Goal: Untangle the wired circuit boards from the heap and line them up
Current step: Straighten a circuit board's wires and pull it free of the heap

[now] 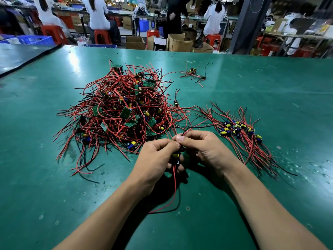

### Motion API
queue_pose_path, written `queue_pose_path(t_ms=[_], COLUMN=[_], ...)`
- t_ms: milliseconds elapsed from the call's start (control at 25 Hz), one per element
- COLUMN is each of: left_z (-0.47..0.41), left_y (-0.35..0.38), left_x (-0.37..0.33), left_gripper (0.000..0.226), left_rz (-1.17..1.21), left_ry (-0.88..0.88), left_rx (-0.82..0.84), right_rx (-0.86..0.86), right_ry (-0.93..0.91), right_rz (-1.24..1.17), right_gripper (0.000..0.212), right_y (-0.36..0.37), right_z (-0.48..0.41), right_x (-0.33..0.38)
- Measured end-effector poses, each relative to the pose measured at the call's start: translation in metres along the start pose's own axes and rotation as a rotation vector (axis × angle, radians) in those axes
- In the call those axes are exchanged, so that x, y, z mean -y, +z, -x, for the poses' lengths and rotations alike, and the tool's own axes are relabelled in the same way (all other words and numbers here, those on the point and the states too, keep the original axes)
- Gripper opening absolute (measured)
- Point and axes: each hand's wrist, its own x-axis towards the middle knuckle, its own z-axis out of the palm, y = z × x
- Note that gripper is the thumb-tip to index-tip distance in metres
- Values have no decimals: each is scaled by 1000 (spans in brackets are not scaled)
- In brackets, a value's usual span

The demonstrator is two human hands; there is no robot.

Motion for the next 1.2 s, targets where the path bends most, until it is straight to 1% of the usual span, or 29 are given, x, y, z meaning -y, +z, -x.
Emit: queue_pose_path(t_ms=[80, 120, 240, 360, 520, 640, 720, 880, 1040, 1080, 1120, 1200], left_z=[0, -1, -1, -2, -2, -2, -1, 3, 5, 5, 6, 6], left_y=[1, 1, 1, -1, -2, -2, -3, 0, -1, -1, -1, -1], left_x=[1, 1, 0, 1, 1, 0, -2, -4, -4, -4, -4, -4], left_gripper=[27, 26, 25, 24, 21, 21, 22, 23, 23, 22, 21, 21], left_rz=[-63, -72, -86, -110, -148, -185, -201, -285, -278, -282, -287, -292], left_ry=[15, 17, 5, -14, -19, -12, -12, -14, -36, -38, -40, -37], left_rx=[-43, -51, -22, 30, 76, 92, 105, 161, 195, 208, 216, 221], right_rx=[-28, -66, -193, -288, -391, -443, -459, -504, -467, -451, -447, -483], right_ry=[-32, -68, -161, -158, -202, -225, -214, -214, -215, -214, -221, -267], right_rz=[-12, 24, 236, 222, 232, 236, 162, -76, -162, -142, -64, 281], right_gripper=[19, 19, 24, 27, 21, 26, 30, 15, 9, 8, 9, 10], right_y=[3, 4, 2, -3, -7, -10, -12, -18, -21, -22, -25, -32], right_z=[0, 0, -4, -7, -12, -16, -19, -22, -21, -20, -18, -16], right_x=[1, 1, 0, -1, -2, -4, -4, 1, 4, 3, 2, 1])
